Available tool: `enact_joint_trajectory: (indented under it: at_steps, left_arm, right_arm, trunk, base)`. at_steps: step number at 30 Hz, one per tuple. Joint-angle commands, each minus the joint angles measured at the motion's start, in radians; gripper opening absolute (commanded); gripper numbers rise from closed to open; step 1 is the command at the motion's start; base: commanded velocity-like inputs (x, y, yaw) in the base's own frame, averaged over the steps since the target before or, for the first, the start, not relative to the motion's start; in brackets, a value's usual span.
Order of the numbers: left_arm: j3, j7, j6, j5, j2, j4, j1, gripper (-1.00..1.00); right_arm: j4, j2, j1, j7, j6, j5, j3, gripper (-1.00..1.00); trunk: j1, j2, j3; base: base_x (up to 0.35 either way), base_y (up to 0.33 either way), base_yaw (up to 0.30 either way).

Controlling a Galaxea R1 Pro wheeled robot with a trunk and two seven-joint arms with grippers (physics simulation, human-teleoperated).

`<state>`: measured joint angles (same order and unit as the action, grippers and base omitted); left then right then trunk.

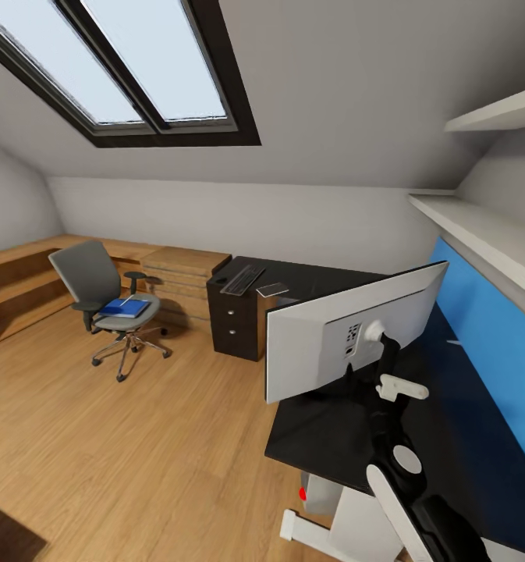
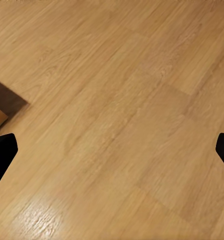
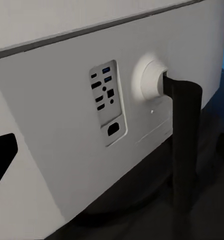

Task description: In the bedroom, organize the workspace by keeping the computer under the desk, ensuring the monitor is on the desk, placing the keyboard on the desk next to the monitor, placing the mouse on the desk next to the keyboard, moving the folder from the swivel chair onto the desk next to the mouse, stacking the notebook on top of the folder with the pen on top of the notebook, and positioning the swivel chair next to the desk.

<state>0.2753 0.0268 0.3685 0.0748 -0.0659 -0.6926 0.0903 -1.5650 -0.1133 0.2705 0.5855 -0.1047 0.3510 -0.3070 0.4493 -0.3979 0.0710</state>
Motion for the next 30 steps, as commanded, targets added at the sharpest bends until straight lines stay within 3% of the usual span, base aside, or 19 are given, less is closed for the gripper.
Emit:
enact_joint_trajectory:
  at_steps: [1,4,9,14,22,24,27,29,30]
  left_arm:
    - [0.000,0.003,0.002,0.007,0.000,-0.002,0.000,1.00]
    - [0.000,0.003,0.003,0.008,0.000,-0.002,0.000,1.00]
    - [0.001,0.002,0.004,0.007,0.000,-0.002,0.000,1.00]
    - [0.001,0.002,0.003,0.008,0.000,-0.002,0.000,1.00]
    - [-0.001,0.002,0.002,0.008,-0.001,-0.002,0.000,1.00]
    - [-0.001,0.002,0.001,0.008,-0.001,-0.002,0.000,1.00]
    - [-0.001,0.002,0.000,0.008,-0.003,-0.002,0.000,1.00]
    - [-0.001,0.002,0.000,0.008,-0.003,-0.001,0.000,1.00]
    - [-0.001,0.002,0.000,0.008,-0.003,-0.001,0.000,1.00]
  right_arm:
    - [-0.003,-0.001,0.013,0.008,-0.006,0.002,0.007,1.00]
    - [-0.003,0.000,0.044,0.007,-0.006,0.001,0.027,1.00]
    - [-0.004,0.002,0.143,0.009,-0.005,0.000,0.073,1.00]
    - [-0.003,0.003,0.229,0.010,-0.005,0.000,0.138,1.00]
    - [0.004,0.003,0.364,0.006,-0.047,0.003,0.161,1.00]
    - [0.007,0.003,0.413,0.004,-0.090,0.006,0.162,1.00]
    - [0.043,0.004,0.545,-0.017,-0.196,0.011,0.162,1.00]
    - [0.156,0.006,0.689,-0.111,-0.308,0.042,0.157,1.00]
    - [0.200,0.007,0.728,-0.164,-0.354,0.062,0.155,1.00]
  trunk:
    - [0.001,-0.002,0.002]
    - [0.001,-0.002,0.002]
    - [0.001,-0.002,0.002]
    - [0.001,-0.002,0.002]
    - [0.001,-0.002,0.002]
    - [0.001,-0.002,0.002]
    - [0.001,-0.002,0.002]
    - [0.001,-0.002,0.002]
    - [0.001,-0.002,0.002]
  base:
    - [0.000,0.000,0.000]
    - [0.000,0.000,0.000]
    - [0.000,0.000,0.000]
    - [0.000,0.000,0.000]
    - [0.000,0.000,0.000]
    - [0.000,0.000,0.000]
    - [0.000,0.000,0.000]
    - [0.000,0.000,0.000]
    - [0.000,0.000,0.000]
